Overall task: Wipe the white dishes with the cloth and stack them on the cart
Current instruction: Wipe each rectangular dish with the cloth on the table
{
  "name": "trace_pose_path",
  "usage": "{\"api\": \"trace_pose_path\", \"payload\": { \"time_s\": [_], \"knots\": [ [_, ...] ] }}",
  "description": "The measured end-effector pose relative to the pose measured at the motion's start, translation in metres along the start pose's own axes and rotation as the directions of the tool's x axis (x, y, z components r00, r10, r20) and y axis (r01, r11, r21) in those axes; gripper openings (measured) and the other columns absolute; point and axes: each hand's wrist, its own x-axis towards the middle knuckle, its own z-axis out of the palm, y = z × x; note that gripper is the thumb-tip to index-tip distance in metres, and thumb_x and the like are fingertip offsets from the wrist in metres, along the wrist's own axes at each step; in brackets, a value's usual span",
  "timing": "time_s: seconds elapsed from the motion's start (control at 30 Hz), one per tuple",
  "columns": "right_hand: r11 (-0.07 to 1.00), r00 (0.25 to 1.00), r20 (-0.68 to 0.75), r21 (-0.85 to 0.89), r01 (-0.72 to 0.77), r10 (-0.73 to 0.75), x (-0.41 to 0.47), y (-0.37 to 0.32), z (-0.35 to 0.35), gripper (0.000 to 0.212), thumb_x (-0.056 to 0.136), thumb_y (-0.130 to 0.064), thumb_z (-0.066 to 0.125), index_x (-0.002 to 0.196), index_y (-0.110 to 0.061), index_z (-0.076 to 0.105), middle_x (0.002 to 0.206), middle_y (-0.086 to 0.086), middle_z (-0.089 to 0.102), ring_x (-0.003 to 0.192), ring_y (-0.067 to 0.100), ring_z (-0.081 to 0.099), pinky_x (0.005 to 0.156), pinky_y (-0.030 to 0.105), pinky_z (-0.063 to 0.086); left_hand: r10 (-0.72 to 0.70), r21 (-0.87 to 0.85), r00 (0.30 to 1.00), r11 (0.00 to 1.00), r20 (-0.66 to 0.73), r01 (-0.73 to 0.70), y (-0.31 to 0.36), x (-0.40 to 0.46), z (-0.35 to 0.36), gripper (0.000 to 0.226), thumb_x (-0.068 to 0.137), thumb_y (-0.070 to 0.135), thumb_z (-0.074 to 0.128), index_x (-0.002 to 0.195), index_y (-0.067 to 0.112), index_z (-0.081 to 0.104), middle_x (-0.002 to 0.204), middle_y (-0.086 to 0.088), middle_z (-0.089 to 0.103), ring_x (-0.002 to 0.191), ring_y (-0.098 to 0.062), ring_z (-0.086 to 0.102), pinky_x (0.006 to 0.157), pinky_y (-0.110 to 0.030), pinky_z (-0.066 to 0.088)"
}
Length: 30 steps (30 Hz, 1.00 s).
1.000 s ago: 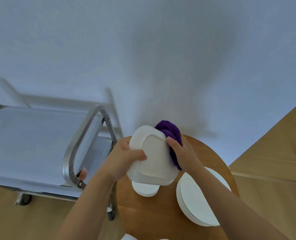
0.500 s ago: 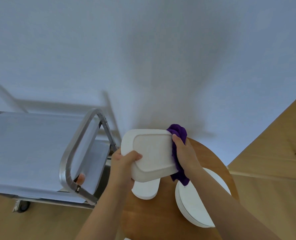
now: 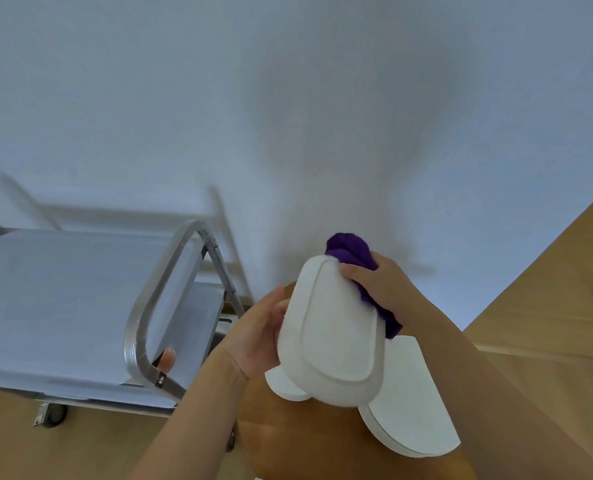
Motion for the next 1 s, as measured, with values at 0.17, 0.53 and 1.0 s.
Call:
{"api": "trace_pose_path", "payload": {
  "time_s": [0.17, 0.53, 1.0],
  "knots": [
    [0.987, 0.989, 0.114, -0.112, 0.111, -0.099, -0.001, -0.017, 0.013, 0.021, 0.085, -0.038, 0.062, 0.102, -0.025, 0.062, 0.093, 0.001, 0.068, 0.088, 0.019, 0.064, 0.077, 0.030, 0.052, -0.029, 0.051, 0.992, 0.998, -0.123, 0.036, 0.006, 0.010, 0.010, 0.065, 0.071, 0.038, 0.077, 0.126, 0.009, 0.060, 0.110, -0.016, 0.070, 0.095, -0.030, 0.070, 0.072, -0.040, 0.058],
    [0.972, 0.976, -0.066, -0.132, 0.196, -0.206, -0.008, 0.007, 0.041, 0.041, 0.092, -0.056, 0.039, 0.112, -0.024, 0.054, 0.100, 0.006, 0.061, 0.087, 0.018, 0.058, 0.078, 0.033, 0.048, 0.190, 0.091, 0.922, 0.981, -0.338, -0.169, -0.004, 0.016, 0.017, 0.060, 0.068, 0.045, 0.070, 0.115, 0.008, 0.067, 0.103, -0.015, 0.073, 0.093, -0.031, 0.071, 0.075, -0.041, 0.057],
    [0.973, 0.940, -0.265, 0.028, 0.231, -0.215, -0.050, 0.024, 0.077, 0.045, 0.093, -0.041, 0.047, 0.136, -0.027, 0.039, 0.118, -0.008, 0.055, 0.106, 0.007, 0.054, 0.079, 0.013, 0.049, 0.369, 0.173, 0.740, 0.928, -0.562, -0.331, 0.011, 0.023, 0.035, 0.059, 0.083, 0.057, 0.061, 0.122, 0.013, 0.059, 0.107, -0.005, 0.071, 0.096, -0.026, 0.069, 0.075, -0.039, 0.056]
  ]
}}
